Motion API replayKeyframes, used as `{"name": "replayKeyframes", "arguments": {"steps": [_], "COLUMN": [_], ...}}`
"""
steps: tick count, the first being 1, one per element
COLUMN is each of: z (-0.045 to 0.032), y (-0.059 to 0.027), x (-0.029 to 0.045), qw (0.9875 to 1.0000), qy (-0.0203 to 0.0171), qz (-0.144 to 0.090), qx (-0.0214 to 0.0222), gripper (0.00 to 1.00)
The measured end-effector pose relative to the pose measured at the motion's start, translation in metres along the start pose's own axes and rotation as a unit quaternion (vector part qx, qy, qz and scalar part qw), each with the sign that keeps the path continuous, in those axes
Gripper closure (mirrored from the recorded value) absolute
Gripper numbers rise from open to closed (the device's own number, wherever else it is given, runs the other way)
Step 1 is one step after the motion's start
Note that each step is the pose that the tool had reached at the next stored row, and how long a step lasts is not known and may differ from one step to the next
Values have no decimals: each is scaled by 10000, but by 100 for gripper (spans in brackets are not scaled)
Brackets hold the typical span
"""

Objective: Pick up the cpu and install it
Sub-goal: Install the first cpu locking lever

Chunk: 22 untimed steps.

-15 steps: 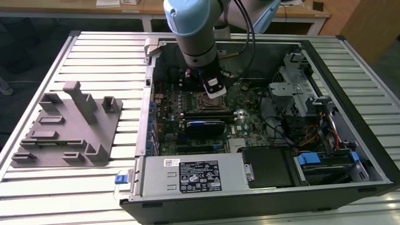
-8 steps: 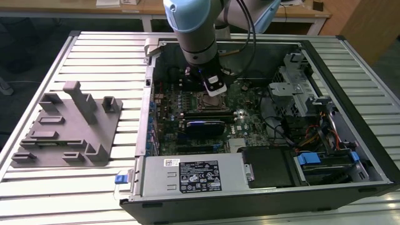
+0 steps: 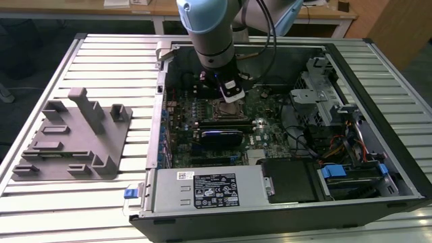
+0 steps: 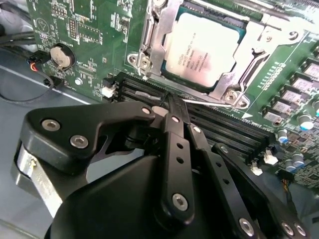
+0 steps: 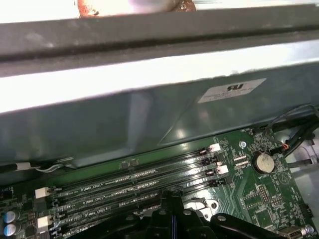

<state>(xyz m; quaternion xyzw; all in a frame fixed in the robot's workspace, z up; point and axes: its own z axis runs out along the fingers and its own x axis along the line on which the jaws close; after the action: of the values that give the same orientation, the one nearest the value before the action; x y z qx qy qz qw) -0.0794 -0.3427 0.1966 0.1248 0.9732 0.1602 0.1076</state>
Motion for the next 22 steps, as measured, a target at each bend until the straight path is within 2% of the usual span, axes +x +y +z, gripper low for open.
{"name": "replayKeyframes", "arguments": {"steps": [6, 11, 14, 22], "z": [20, 38, 58, 95], "y": [28, 25, 18, 4], "x": [4, -4, -1, 4], "qw": [10000, 10000, 10000, 10000], "qy": [1, -12, -15, -16], "qz": [-1, -15, -20, -21], "qx": [0, 56, 72, 79], "gripper": [89, 89, 89, 89]}}
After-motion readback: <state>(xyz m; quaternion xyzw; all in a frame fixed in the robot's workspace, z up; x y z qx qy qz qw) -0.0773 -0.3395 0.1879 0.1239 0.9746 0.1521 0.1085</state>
